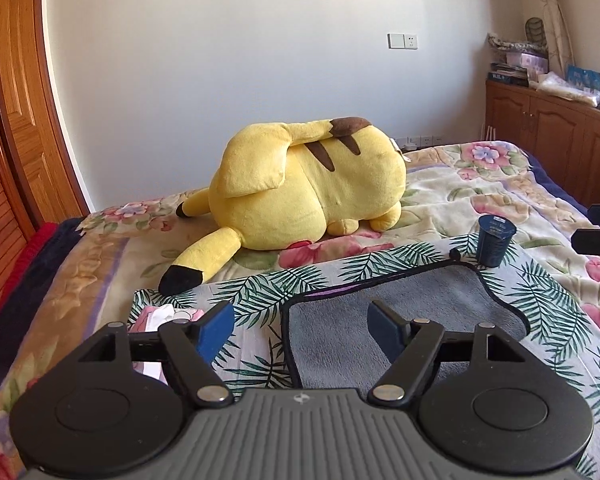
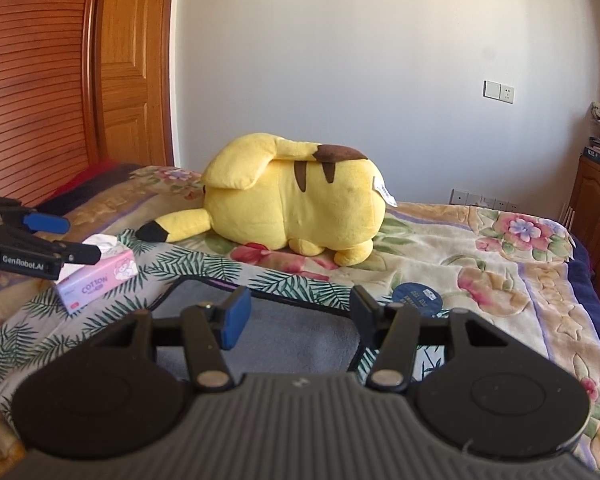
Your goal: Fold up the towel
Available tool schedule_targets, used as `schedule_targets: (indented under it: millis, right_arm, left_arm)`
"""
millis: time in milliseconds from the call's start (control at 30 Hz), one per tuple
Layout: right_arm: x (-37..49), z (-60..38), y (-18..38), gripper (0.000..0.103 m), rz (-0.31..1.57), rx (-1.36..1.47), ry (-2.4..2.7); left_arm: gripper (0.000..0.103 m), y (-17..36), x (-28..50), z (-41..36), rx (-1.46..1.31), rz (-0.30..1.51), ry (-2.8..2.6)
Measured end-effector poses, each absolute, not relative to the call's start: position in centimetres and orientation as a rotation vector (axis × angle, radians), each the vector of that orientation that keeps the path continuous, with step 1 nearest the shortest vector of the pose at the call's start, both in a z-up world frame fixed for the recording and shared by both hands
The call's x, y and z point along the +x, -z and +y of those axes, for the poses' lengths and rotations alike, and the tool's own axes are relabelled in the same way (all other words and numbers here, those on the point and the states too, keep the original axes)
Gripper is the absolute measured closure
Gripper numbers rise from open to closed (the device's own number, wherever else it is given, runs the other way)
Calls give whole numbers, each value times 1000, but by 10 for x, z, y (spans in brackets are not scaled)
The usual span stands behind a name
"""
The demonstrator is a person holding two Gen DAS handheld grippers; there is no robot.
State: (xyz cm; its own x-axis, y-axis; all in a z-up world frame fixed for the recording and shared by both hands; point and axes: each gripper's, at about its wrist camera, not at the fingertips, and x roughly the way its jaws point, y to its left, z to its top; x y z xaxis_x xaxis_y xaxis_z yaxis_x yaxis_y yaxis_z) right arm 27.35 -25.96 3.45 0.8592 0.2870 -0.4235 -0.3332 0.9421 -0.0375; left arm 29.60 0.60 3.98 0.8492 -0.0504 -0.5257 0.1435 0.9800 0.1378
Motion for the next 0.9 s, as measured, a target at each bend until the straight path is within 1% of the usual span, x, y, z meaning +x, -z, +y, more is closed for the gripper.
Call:
schedule_targets:
  millis: [67, 133, 367, 400, 433, 500, 533, 667, 700, 733, 767, 900]
  right_arm:
    - [266, -259, -36, 46, 428, -97, -325]
    - [260, -258, -36, 44, 430, -85, -321]
    - [244, -253, -36, 38, 443, -79, -314]
    - [243, -253, -36, 34, 443, -79, -312]
    - [241, -252, -37, 25, 441, -81, -308]
    - [236, -251, -39, 15, 432, -82, -307]
    - [233, -251, -40, 13, 430, -81, -308]
    - [223, -251, -45, 12, 430, -70, -307]
    - [220, -251, -47, 10, 427, -70, -307]
    - [217, -250, -49, 3, 425, -68, -305]
    - [214, -251, -51, 0, 419, -65, -306]
    - [200, -250, -58, 0, 419, -57, -301]
  left_arm:
    - [42, -44, 286, 5, 179, 537, 105]
    - [37, -47, 276, 5, 176, 528, 105]
    - [30, -57, 247, 2, 166, 519, 129]
    - [28, -59, 244, 1, 164, 516, 131]
    - [27, -61, 239, 0, 163, 512, 134]
    - [24, -64, 233, -1, 163, 506, 136]
    - [23, -67, 230, -3, 164, 502, 135]
    - [18, -74, 216, -5, 164, 484, 130]
    - [16, -76, 213, -5, 161, 481, 128]
    - [16, -78, 209, -5, 158, 478, 127]
    - [16, -79, 206, -5, 155, 476, 126]
    - [16, -86, 191, -6, 158, 467, 121]
